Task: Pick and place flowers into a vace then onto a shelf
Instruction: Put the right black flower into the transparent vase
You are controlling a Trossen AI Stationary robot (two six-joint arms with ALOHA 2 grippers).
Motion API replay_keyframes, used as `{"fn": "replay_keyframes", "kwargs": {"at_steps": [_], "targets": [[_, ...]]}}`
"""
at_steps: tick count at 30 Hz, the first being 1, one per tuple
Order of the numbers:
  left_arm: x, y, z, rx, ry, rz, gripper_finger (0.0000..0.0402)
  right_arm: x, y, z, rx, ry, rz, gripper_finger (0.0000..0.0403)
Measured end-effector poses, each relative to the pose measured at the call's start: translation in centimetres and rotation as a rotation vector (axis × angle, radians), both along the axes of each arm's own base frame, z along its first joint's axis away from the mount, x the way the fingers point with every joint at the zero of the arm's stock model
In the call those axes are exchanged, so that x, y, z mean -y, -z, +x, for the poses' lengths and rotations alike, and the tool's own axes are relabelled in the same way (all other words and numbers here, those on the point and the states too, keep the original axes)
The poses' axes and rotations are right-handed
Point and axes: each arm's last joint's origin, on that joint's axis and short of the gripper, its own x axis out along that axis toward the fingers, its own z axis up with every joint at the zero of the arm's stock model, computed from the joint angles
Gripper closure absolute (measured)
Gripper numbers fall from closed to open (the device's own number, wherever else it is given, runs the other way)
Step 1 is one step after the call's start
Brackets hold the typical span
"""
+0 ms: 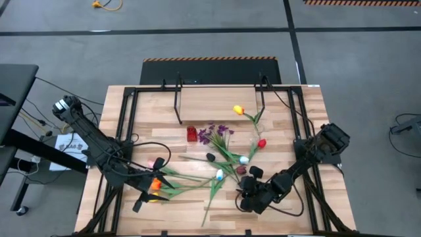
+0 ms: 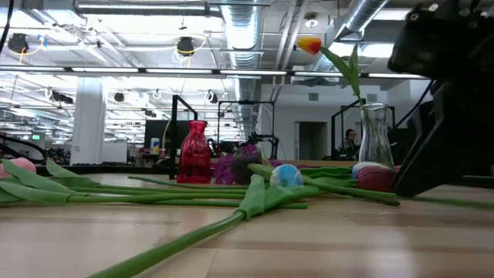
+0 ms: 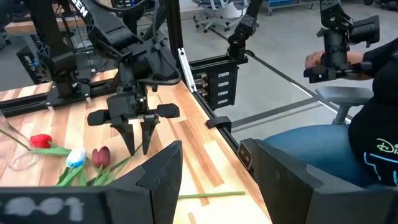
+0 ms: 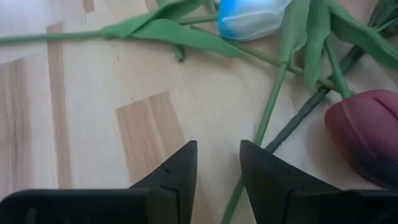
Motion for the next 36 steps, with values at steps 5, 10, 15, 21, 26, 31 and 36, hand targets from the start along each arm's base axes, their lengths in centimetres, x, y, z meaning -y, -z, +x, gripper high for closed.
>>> {"fn": "replay_keyframes", "kwargs": {"at_steps": [5,10,15,21,26,31,36], "targets": [[0.0,0.0,0.0,0.001,0.000,0.000,0.0219,0.6,0.1,0.3,-0.026,0.004,-0.002,0.0289],[0.0,0.0,0.0,0.001,0.001,0.001,0.0219,0.8,0.1,0.4,-0.034,-0.016,-0.028,0.0289],[0.0,0.0,0.0,0.001,0.001,0.001,0.0219,0.7,0.1,0.4,-0.031,-0.032,-0.035,0.0289],[0.0,0.0,0.0,0.001,0.001,0.002,0.0219,0.1,-0.3,0.4,-0.007,-0.080,-0.058,0.0289],[0.0,0.0,0.0,0.001,0.002,0.003,0.0219,0.1,-0.7,0.4,-0.061,-0.071,-0.109,0.0289],[0.0,0.0,0.0,0.001,0.002,0.003,0.0219,0.7,-0.8,0.2,-0.128,-0.037,-0.161,0.0289],[0.0,0.0,0.0,0.001,0.002,0.003,0.0219,1.5,-0.8,0.4,-0.162,-0.018,-0.180,0.0289]]}}
